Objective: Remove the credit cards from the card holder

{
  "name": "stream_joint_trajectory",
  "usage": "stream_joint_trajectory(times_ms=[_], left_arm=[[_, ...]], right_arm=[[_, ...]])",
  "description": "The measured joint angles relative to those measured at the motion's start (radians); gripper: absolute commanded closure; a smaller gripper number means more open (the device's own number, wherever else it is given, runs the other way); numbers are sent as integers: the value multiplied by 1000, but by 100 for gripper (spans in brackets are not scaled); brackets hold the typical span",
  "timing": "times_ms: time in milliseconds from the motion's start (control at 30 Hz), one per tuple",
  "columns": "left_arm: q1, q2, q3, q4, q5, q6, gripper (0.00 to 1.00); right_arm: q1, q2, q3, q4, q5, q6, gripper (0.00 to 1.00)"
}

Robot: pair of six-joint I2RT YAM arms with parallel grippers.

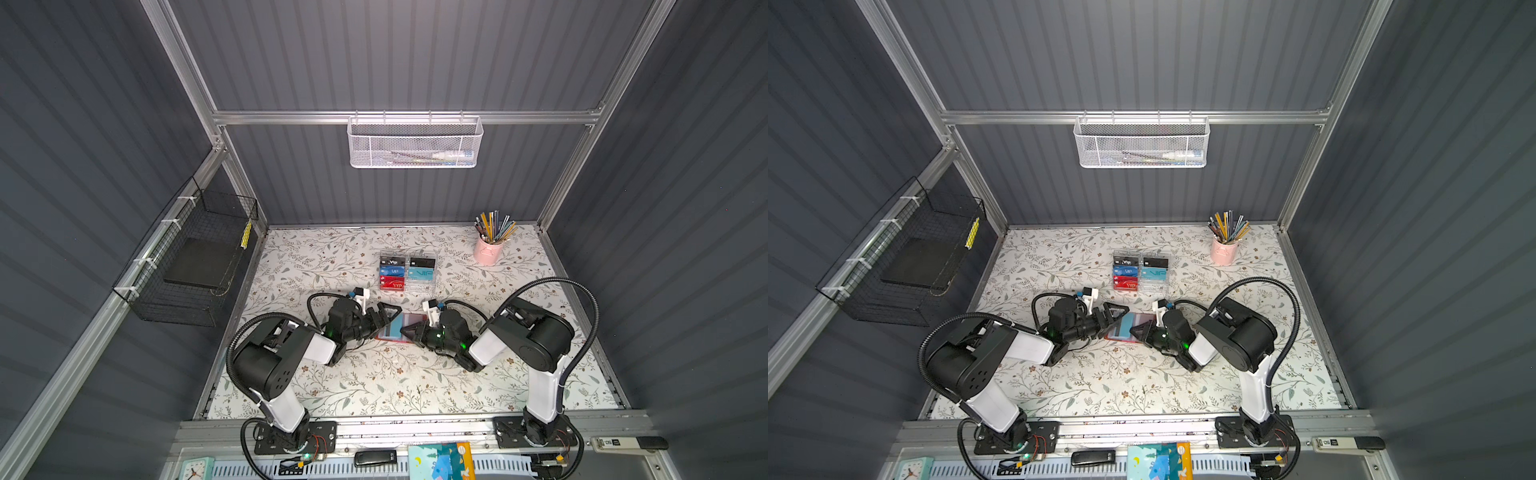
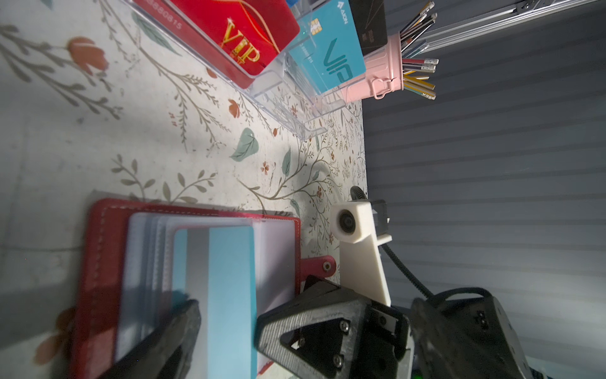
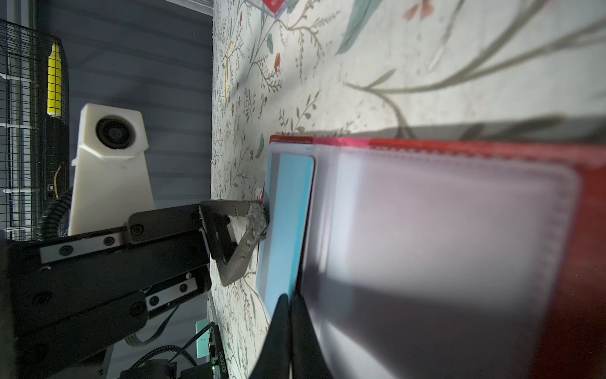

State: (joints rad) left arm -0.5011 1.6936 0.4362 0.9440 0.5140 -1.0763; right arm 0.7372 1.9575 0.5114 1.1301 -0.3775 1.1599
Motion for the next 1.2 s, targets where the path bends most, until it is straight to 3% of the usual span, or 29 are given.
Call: stream_joint_trajectory(times_ms=[533, 700, 867, 1200], left_arm=[[4, 0, -18, 30, -1, -3, 0], [4, 0, -19, 34, -1, -9, 0], [4, -6, -19, 24, -1, -9, 0], [3, -118, -10, -196, -4, 34, 0]], right_arm=[[2, 9, 1, 29, -4, -3, 93], [2, 8, 1, 24, -4, -17, 100], [3, 6, 1, 20, -4, -20, 100], [4, -47, -12, 11, -1, -42, 100]])
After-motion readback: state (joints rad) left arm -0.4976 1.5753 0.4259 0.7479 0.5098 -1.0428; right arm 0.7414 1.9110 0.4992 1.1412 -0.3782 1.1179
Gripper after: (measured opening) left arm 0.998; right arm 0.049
